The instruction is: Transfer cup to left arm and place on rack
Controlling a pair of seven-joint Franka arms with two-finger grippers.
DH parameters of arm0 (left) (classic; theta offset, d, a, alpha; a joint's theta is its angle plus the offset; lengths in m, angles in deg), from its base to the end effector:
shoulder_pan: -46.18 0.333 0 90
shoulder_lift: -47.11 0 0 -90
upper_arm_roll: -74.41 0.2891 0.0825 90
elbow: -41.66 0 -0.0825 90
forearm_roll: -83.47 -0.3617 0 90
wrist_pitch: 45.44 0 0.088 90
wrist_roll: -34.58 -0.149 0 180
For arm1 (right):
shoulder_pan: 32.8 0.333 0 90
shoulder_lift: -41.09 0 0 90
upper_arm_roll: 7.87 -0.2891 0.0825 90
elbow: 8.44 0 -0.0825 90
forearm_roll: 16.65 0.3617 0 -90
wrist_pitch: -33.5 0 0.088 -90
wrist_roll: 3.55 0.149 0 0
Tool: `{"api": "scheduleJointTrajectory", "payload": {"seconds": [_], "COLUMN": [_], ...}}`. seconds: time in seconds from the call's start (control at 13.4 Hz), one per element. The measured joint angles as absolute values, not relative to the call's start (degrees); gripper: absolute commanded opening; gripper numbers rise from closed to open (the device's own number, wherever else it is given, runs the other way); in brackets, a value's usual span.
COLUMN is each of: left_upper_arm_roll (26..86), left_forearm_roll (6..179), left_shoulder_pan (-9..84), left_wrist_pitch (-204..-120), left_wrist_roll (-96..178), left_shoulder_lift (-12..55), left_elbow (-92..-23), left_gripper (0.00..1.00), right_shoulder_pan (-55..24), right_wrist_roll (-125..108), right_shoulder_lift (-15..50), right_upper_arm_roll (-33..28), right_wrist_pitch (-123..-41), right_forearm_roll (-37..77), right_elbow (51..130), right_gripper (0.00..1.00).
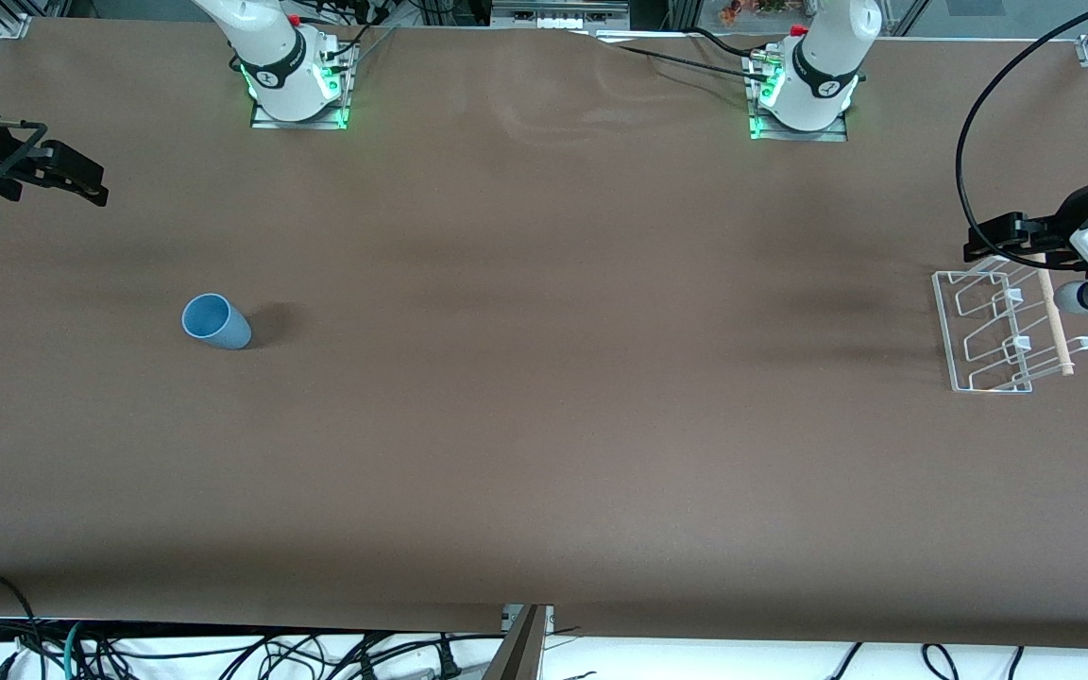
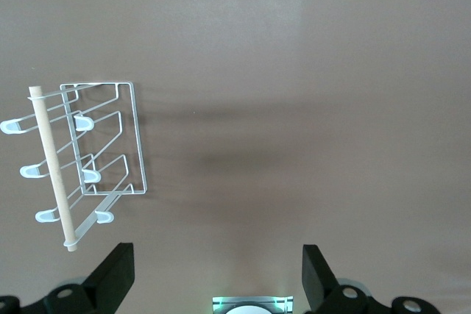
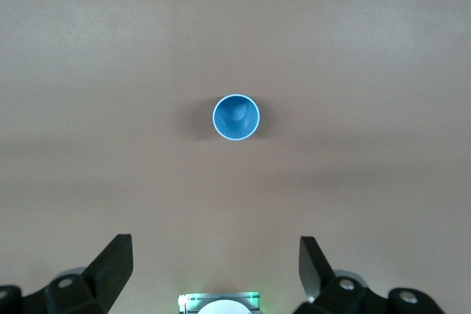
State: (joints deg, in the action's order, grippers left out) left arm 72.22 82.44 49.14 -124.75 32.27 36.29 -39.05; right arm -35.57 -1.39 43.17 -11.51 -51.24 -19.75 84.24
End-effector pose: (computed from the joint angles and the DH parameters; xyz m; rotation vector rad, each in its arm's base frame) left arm 0.5534 0.0120 0.5101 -3.1185 0.0398 0.3340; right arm 0.5069 -0.0003 0.5466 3.0784 -0.0383 -0.1553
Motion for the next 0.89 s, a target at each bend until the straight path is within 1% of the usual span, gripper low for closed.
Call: {"api": "scheduleJointTrajectory", "payload": {"seconds": [0.89], "left_upper_arm_roll": [72.01], "left_forearm_roll": [82.44], "left_shoulder_pan": [48.97], "left_wrist_pitch": [-124.75], "left_wrist_roll": [32.27], "left_shoulder_lift": [36.2], "left_elbow": [-39.04], "left_gripper": [1.0], "right_shoulder_pan": [-35.57], "right_wrist_roll": [-1.47], "right_shoulder_lift": [42.96], "right_upper_arm_roll": [-11.52], "right_wrist_pitch": [-50.27], "right_forearm_roll": [-19.75], "right_elbow": [84.25], "right_gripper": [1.0]}}
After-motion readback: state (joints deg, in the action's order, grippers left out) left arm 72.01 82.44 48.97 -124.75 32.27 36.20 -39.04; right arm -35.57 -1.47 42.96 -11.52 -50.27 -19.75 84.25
